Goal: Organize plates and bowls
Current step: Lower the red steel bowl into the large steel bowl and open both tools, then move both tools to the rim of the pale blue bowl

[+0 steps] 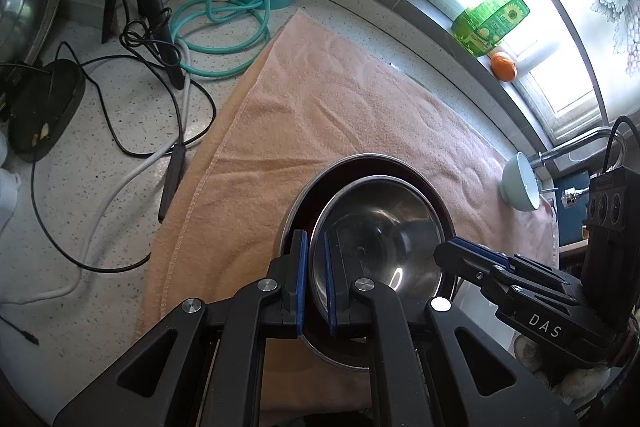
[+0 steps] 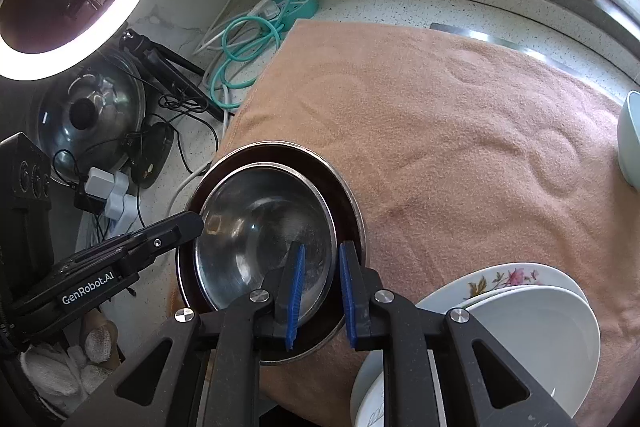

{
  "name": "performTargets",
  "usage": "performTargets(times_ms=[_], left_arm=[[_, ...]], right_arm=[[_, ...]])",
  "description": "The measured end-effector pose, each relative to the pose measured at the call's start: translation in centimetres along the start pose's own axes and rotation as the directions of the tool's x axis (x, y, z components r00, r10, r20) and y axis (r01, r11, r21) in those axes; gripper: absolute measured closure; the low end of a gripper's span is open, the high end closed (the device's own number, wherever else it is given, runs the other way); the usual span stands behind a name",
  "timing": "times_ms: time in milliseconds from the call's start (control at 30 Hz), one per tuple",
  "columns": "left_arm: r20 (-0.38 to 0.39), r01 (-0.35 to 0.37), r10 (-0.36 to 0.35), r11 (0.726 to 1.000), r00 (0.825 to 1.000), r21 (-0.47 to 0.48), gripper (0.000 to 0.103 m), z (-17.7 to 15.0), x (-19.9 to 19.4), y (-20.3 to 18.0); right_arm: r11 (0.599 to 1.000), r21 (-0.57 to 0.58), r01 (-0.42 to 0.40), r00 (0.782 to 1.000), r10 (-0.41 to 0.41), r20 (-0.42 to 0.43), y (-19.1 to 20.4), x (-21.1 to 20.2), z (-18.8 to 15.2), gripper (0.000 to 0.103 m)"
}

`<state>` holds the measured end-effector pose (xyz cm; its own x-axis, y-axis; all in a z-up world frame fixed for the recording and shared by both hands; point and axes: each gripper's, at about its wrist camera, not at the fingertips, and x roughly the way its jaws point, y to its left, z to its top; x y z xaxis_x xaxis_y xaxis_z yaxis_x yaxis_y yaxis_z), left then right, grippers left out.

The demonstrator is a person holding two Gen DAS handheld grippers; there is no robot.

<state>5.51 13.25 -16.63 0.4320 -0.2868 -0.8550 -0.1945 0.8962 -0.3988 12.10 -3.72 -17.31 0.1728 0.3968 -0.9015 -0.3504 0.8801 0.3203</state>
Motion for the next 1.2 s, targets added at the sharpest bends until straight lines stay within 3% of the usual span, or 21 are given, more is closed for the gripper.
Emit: performTargets(times_ms=[500,833,1200], left_arm=[[0.026,0.049,-0.050,0.999,0.998,0.015,0.096,0.2,-1.2,-1.9],[0.011,0.105,-0.106,0.992,0.994,0.076,0.096,-0.2,-1.1,-6.3],[-0.013,0.161,-0.161,0.976,0.987,0.145,0.096,-0.7,-0.4,-12.2]], right_arm=[[0.999,0.030,-0.027,0.998,0.025,0.060,-1.2,-2.7,-0.1,0.087],[0.995,0.077,-0.063,0.991,0.053,0.119,-4.2,-6.5,-1.0,0.087],[0.988,0.147,-0.051,0.980,0.021,0.199,-9.6,-11.2,-2.5,0.087]])
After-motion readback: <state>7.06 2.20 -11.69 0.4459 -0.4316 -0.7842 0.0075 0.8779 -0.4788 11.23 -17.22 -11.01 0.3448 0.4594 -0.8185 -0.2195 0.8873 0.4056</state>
